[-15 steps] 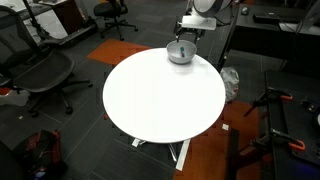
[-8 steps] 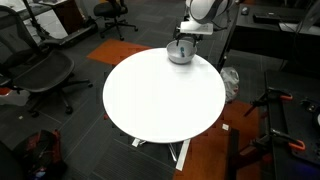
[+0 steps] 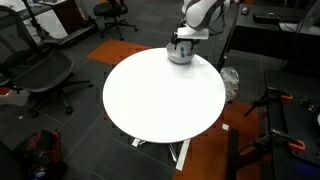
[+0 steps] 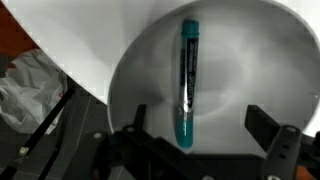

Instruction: Put the green marker on the table

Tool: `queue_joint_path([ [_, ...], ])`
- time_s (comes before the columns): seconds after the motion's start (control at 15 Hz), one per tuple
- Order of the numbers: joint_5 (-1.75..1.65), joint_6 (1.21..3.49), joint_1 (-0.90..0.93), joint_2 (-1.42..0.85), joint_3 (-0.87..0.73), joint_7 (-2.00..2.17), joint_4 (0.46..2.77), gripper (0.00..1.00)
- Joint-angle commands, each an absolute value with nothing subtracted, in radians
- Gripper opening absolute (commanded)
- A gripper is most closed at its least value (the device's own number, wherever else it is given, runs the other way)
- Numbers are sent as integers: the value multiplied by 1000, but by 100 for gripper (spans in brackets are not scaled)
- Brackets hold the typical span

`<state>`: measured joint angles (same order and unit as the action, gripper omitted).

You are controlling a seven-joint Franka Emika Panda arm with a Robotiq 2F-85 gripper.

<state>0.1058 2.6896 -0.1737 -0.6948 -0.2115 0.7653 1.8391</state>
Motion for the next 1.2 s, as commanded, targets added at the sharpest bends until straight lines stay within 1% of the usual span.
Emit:
queue_joint_path([
  [0.0, 141, 2654, -175, -739, -215, 718, 1781, 100],
  [0.33, 141, 2642, -171, -783, -220, 726, 1748, 100],
  [0.4, 135, 2638, -167, -789, -226, 728, 1742, 75],
  [0.47, 131, 2637, -164, -794, -229, 730, 1735, 74],
  [1.0, 132, 2582, -174, -811, -231, 728, 1668, 12],
  [1.13, 131, 2565, -176, -813, -233, 728, 1653, 1],
])
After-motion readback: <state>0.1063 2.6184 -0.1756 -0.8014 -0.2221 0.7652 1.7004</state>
